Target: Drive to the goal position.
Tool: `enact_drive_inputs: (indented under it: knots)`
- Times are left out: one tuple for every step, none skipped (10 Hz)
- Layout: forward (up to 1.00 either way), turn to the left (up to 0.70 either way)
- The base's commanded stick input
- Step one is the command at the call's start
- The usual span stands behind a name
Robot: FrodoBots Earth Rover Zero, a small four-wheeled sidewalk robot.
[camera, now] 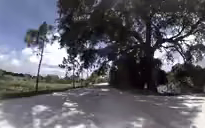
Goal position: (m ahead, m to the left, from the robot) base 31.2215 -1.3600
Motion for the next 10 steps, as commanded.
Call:
enact_drive_inputs:
  knots:
    - [0.85, 0.00]
    - [0.85, 0.00]
    - [0.85, 0.00]
    - [0.85, 0.11]
    - [0.85, 0.34]
    - [0.85, 0.34]
    - [0.85, 0.23]
    - [0.85, 0.00]
    - [0.85, 0.00]
    - [0.85, 0.00]
